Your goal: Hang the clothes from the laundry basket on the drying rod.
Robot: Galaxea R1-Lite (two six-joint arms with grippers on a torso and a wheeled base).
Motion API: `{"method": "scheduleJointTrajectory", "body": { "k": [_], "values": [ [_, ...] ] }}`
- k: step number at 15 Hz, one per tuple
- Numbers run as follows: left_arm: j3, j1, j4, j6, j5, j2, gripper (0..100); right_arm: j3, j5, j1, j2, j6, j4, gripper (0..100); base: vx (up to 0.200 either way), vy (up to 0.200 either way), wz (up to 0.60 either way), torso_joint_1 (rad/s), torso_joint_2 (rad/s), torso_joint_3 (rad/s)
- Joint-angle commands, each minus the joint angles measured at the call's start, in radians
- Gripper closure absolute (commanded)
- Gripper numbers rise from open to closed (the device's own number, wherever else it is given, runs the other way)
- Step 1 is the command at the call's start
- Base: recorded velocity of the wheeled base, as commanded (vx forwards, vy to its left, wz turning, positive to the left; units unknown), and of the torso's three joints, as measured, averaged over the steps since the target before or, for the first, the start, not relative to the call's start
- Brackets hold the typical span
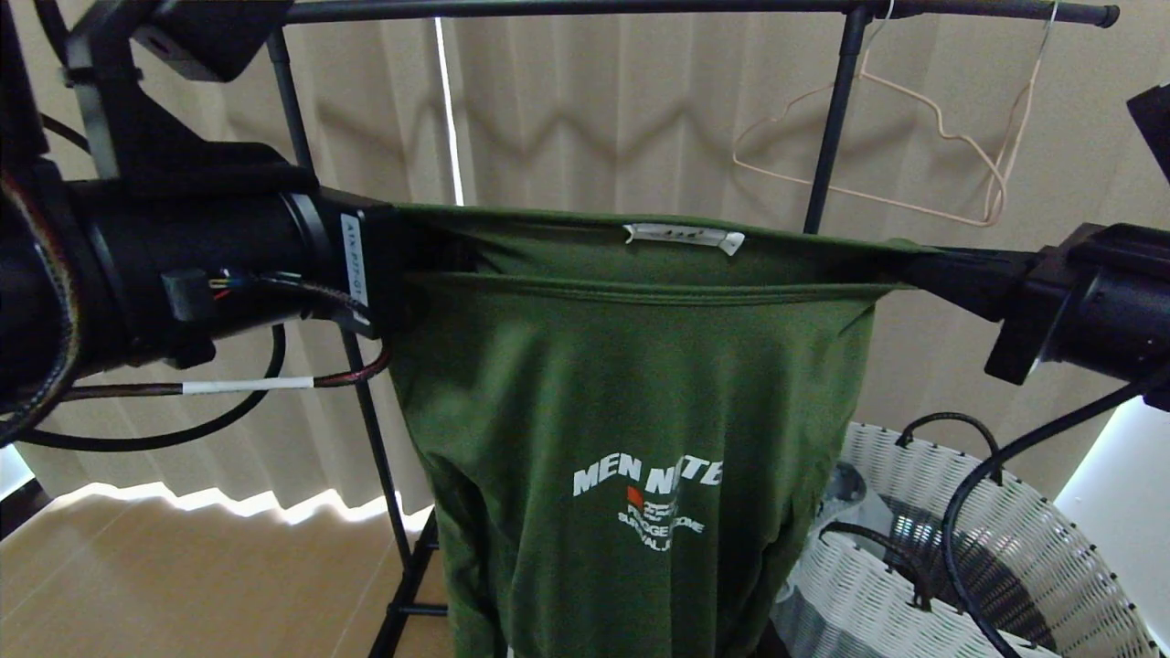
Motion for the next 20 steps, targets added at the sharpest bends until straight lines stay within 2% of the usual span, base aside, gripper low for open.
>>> {"method": "scheduleJointTrajectory", "body": {
  "k": [1, 4, 7, 10, 13, 17, 18, 19, 20],
  "values": [
    [-0.033, 0.004, -0.005, 0.001, 0.001, 0.037, 100, 0.046, 0.0, 0.0, -0.119, -0.002, 0.067, 100, 0.0, 0.0, 0.0, 0.0, 0.0, 0.0],
    [-0.076, 0.007, -0.013, -0.001, 0.001, 0.106, 100, 0.106, 0.001, 0.051, -0.2, -0.002, 0.115, 100, 0.0, 0.0, 0.0, 0.0, 0.0, 0.0],
    [-0.081, 0.007, -0.085, -0.019, 0.001, 0.191, 100, 0.131, 0.003, 0.092, -0.192, -0.002, 0.115, 100, 0.0, 0.0, 0.0, 0.0, 0.0, 0.0],
    [-0.081, 0.035, -0.089, -0.022, 0.001, 0.212, 100, 0.123, -0.005, 0.091, -0.157, -0.005, 0.107, 100, 0.0, 0.0, 0.0, 0.0, 0.0, 0.0],
    [-0.079, 0.049, 0.001, -0.021, -0.007, 0.161, 100, 0.069, -0.005, -0.001, -0.088, -0.005, 0.098, 100, 0.0, 0.0, 0.0, 0.0, 0.0, 0.0],
    [-0.076, 0.041, 0.171, -0.021, -0.177, -0.009, 100, -0.081, 0.0, -0.05, 0.056, 0.02, 0.072, 100, 0.0, 0.0, 0.0, 0.0, 0.0, 0.0],
    [-0.076, 0.041, 0.176, -0.021, -0.18, -0.013, 100, -0.086, 0.0, -0.052, 0.062, 0.021, 0.067, 100, 0.0, 0.0, 0.0, 0.0, 0.0, 0.0],
    [-0.042, 0.041, 0.204, -0.013, -0.199, -0.058, 100, -0.126, 0.003, -0.05, 0.154, 0.026, -0.037, 100, 0.0, 0.0, 0.0, 0.0, 0.0, 0.0],
    [-0.016, 0.035, 0.199, -0.013, -0.202, -0.07, 100, -0.138, 0.003, -0.05, 0.194, 0.024, -0.089, 100, 0.0, 0.0, 0.0, 0.0, 0.0, 0.0]
  ]
}}
